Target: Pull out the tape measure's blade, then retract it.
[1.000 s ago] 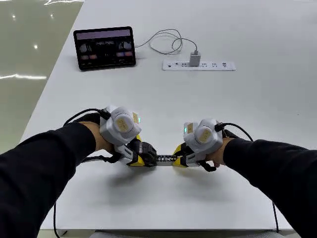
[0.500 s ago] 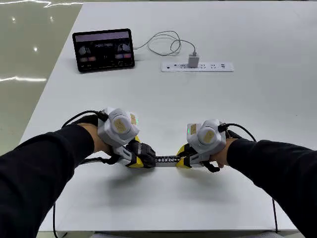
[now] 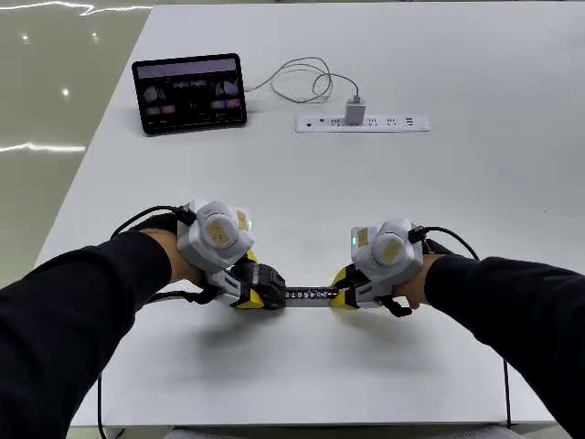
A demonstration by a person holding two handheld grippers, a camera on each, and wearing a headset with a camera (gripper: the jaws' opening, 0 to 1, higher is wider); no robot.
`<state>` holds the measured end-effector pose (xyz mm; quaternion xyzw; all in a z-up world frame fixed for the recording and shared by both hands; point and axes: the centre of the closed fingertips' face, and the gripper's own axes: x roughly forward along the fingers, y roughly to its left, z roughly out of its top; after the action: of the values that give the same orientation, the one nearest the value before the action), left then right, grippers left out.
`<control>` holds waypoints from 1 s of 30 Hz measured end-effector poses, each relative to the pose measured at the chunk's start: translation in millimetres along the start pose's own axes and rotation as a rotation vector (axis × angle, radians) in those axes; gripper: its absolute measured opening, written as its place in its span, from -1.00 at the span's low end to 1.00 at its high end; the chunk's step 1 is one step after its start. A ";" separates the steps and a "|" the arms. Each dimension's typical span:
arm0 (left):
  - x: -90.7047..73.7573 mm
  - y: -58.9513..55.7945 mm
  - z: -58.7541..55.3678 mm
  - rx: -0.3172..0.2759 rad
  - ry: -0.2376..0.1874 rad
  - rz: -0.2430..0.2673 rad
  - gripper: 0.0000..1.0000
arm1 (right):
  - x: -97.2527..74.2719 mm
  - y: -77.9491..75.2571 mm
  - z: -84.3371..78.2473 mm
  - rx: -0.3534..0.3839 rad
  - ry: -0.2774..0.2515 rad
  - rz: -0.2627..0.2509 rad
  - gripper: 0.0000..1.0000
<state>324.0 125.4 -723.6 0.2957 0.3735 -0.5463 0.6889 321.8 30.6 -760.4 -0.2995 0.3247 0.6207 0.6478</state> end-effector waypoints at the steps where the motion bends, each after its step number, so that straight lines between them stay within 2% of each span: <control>1: 0.0 -0.3 0.1 -0.001 -0.001 0.000 -0.35 | -0.4 -0.2 -0.5 0.001 -0.001 -0.001 -0.81; 30: -0.7 -1.3 2.5 0.000 -0.004 0.011 -0.35 | -18.1 -3.7 -22.1 0.023 0.002 -0.018 -0.82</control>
<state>323.2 123.4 -721.6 0.2966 0.3707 -0.5430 0.6927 324.1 1.9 -759.6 -0.2954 0.3296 0.6108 0.6565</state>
